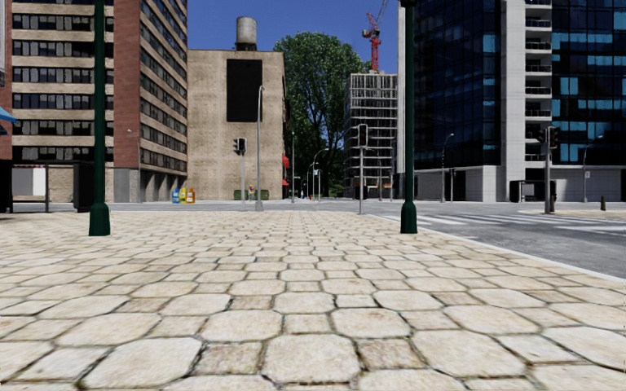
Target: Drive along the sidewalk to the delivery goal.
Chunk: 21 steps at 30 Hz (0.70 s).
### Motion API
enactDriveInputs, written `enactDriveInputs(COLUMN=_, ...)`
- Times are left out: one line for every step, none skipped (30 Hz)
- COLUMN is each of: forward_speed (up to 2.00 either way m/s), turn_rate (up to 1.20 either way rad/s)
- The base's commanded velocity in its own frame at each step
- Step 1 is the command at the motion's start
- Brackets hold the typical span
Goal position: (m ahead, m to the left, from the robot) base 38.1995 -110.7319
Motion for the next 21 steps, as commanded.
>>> enactDriveInputs(forward_speed=2.0, turn_rate=0.0)
enactDriveInputs(forward_speed=2.0, turn_rate=0.0)
enactDriveInputs(forward_speed=2.0, turn_rate=0.0)
enactDriveInputs(forward_speed=2.0, turn_rate=0.0)
enactDriveInputs(forward_speed=2.0, turn_rate=0.0)
enactDriveInputs(forward_speed=2.0, turn_rate=0.0)
enactDriveInputs(forward_speed=2.0, turn_rate=0.0)
enactDriveInputs(forward_speed=2.0, turn_rate=0.0)
enactDriveInputs(forward_speed=2.0, turn_rate=0.0)
enactDriveInputs(forward_speed=2.0, turn_rate=0.0)
enactDriveInputs(forward_speed=2.0, turn_rate=0.0)
enactDriveInputs(forward_speed=2.0, turn_rate=0.0)
enactDriveInputs(forward_speed=2.0, turn_rate=0.0)
enactDriveInputs(forward_speed=2.0, turn_rate=0.0)
enactDriveInputs(forward_speed=2.0, turn_rate=0.0)
enactDriveInputs(forward_speed=2.0, turn_rate=0.0)
enactDriveInputs(forward_speed=2.0, turn_rate=0.0)
enactDriveInputs(forward_speed=2.0, turn_rate=0.0)
enactDriveInputs(forward_speed=2.0, turn_rate=0.0)
enactDriveInputs(forward_speed=2.0, turn_rate=0.0)
enactDriveInputs(forward_speed=2.0, turn_rate=0.0)
